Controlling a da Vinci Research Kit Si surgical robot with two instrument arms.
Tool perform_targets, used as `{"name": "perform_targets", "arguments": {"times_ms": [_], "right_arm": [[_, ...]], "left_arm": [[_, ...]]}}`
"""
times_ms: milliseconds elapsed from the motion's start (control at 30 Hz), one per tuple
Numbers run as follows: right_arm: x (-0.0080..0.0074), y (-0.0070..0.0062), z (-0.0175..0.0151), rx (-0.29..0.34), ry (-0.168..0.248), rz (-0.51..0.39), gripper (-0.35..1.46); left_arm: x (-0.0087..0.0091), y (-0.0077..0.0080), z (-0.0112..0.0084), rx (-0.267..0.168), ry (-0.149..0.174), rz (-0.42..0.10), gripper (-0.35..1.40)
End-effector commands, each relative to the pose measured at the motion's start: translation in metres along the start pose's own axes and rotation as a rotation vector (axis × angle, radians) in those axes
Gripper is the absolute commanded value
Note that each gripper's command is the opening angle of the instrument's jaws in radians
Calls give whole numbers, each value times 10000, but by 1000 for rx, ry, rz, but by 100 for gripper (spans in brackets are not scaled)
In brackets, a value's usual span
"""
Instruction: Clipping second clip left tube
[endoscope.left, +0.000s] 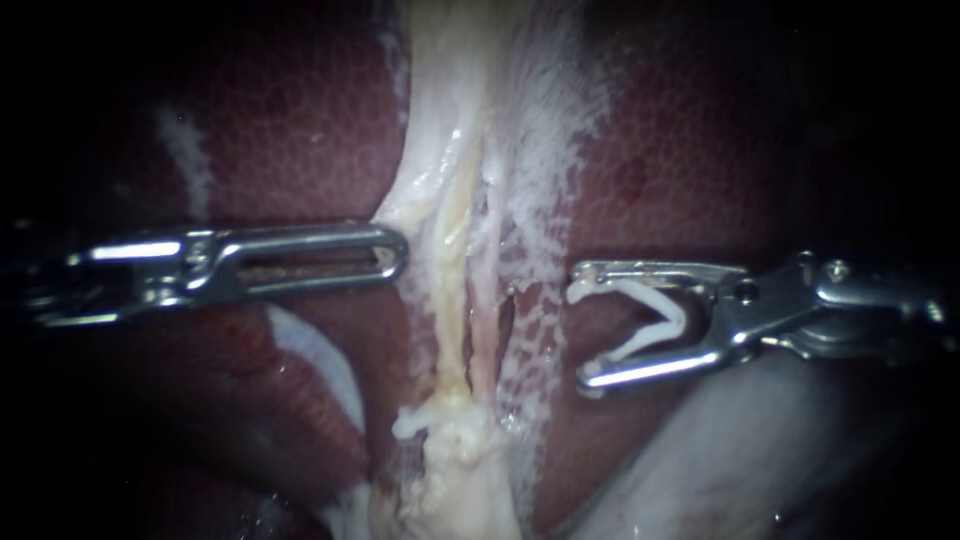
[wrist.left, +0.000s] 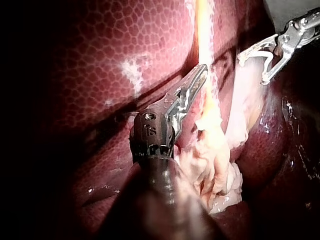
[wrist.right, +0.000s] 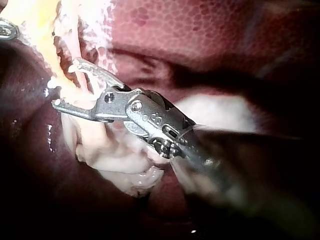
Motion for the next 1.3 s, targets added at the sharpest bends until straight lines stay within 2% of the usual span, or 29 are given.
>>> {"name": "perform_targets", "arguments": {"times_ms": [33, 167, 233, 367, 567, 800, 933, 1300], "right_arm": [[-5, 1, 8, 6, -9, 8, 60], [-29, 9, 40, 22, -24, 20, 60], [-35, 12, 52, 29, -29, 27, 60], [-42, 20, 74, 40, -45, 28, 60], [-46, 26, 100, 55, -54, 30, 60], [-43, 28, 119, 71, -56, 24, 60], [-38, 23, 118, 83, -57, 29, 60], [-10, 3, 108, 108, -56, 47, 59]], "left_arm": [[-3, -1, -3, 3, -4, -3, -33], [-14, -7, -15, 2, -13, -16, -33], [-18, -11, -18, 3, -18, -12, -33], [-21, -19, -21, 3, -21, -8, -33], [-21, -21, -22, 3, -21, -8, -33], [-21, -21, -23, 3, -21, -8, -33], [-21, -20, -23, 4, -20, -8, -33], [-20, -11, -23, 0, -22, -8, -33]]}}
